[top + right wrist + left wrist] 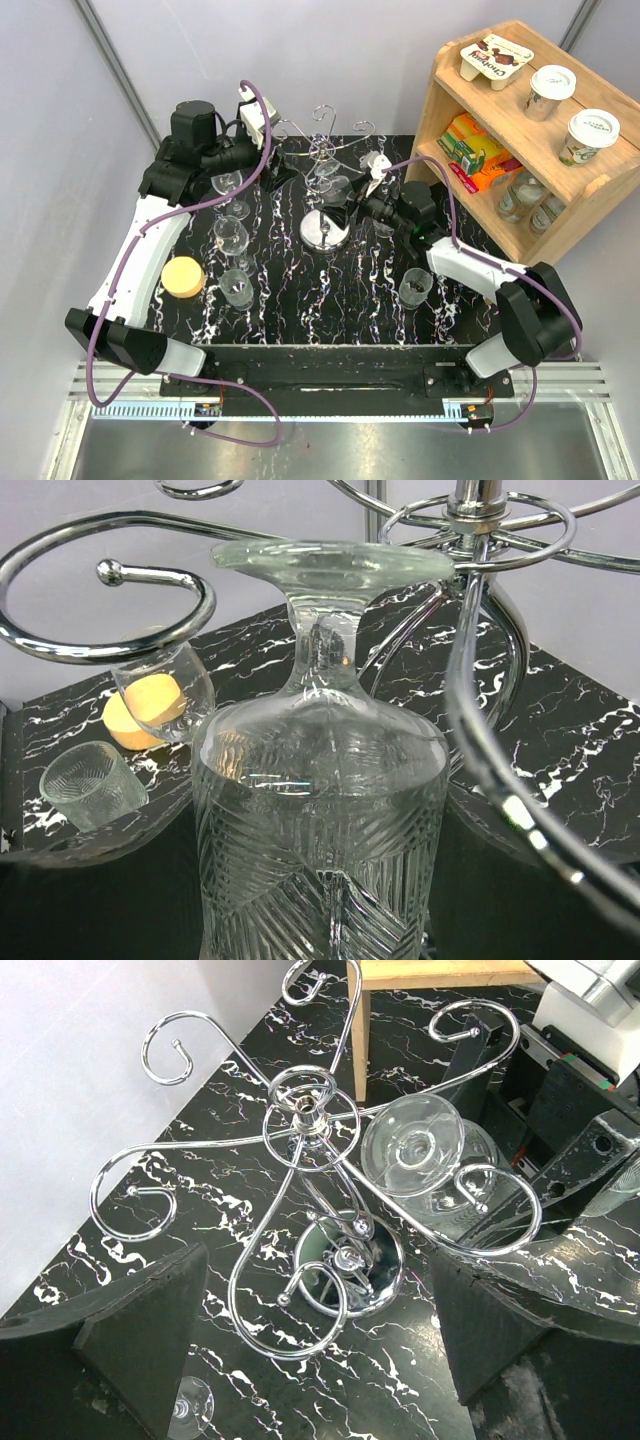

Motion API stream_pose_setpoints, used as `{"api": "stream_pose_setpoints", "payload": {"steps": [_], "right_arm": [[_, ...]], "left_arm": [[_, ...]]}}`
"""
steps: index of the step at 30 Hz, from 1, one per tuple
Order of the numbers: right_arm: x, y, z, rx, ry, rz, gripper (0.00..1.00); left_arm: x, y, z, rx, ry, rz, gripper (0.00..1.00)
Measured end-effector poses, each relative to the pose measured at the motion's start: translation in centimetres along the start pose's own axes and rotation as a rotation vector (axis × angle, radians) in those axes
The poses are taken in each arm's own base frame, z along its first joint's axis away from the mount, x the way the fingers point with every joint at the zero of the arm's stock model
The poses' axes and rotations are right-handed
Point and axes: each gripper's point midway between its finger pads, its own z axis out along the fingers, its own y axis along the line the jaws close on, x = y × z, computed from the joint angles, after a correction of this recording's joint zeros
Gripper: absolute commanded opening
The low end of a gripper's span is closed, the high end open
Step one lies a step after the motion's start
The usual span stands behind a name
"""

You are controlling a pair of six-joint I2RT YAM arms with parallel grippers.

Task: Place the wine glass upside down on the wine glass rack
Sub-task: Turn the wine glass upside down at the wine rack.

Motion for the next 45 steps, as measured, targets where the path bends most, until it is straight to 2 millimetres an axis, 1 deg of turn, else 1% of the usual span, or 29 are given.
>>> {"api": "stream_pose_setpoints", "payload": {"steps": [5, 13, 23, 34, 45], "right_arm": [[-0.2, 0.1, -0.6, 0.009, 0.005, -0.020, 0.00], [0.4, -0.6, -0.8, 0.049, 0.031, -0.024, 0.00], [0.1, -0.7, -0.6, 0.054, 0.036, 0.010, 0.00], [-0.3, -0.2, -0.9, 0.049, 0.027, 0.067, 0.00], [-0.9, 0.2, -1.1, 0.040, -0.030, 0.110, 0.00]], "left_arm": [[0.0, -0.1, 0.0, 0.002, 0.001, 0.005, 0.95], [0.2, -0.1, 0.0, 0.003, 0.008, 0.010, 0.94], [0.3, -0.4, 0.3, 0.000, 0.015, 0.025, 0.93], [1.9, -0.3, 1.2, -0.001, 0.057, 0.011, 0.93], [3.1, -0.2, 2.0, 0.002, 0.087, -0.001, 0.91]]}}
